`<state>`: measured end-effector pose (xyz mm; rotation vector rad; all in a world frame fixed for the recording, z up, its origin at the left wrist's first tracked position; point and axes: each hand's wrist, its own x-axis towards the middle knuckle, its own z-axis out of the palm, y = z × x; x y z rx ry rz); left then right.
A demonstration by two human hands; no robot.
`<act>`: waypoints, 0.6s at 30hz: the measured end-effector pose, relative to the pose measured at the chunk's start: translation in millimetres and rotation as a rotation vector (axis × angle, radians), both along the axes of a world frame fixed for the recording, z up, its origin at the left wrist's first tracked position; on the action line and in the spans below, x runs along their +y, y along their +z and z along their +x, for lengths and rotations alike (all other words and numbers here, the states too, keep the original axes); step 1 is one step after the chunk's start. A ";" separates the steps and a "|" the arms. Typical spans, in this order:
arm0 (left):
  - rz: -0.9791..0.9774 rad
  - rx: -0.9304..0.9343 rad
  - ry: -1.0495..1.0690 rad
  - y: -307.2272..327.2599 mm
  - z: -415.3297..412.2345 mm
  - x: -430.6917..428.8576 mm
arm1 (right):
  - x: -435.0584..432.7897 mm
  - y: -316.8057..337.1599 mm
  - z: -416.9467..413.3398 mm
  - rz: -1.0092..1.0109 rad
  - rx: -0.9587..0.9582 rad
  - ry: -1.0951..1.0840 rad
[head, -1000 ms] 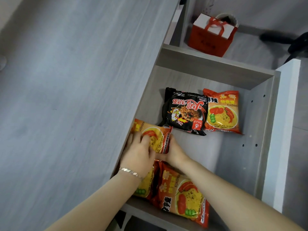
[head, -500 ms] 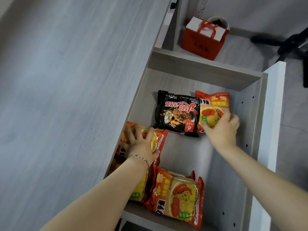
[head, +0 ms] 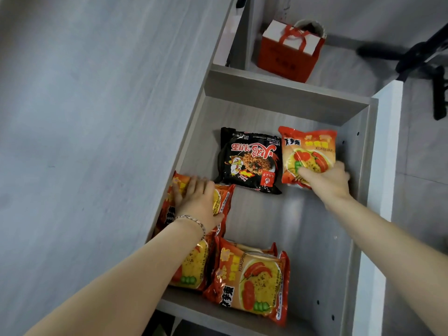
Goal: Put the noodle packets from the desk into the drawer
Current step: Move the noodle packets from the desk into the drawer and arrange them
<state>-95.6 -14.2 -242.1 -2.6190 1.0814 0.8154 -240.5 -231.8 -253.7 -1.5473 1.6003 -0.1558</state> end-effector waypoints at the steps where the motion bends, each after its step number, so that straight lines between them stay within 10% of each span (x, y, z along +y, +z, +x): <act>1: -0.011 0.001 -0.001 0.3 1.3 0.5 | 4.4 8.7 -2.7 -0.096 -0.034 0.120; 9: -0.024 0.049 -0.055 2.5 13.2 5.0 | 39.3 32.9 -12.7 -0.035 0.075 1.281; 18: 0.061 0.026 -0.119 0.9 15.6 -2.4 | 65.7 -14.3 -2.4 0.222 0.178 1.134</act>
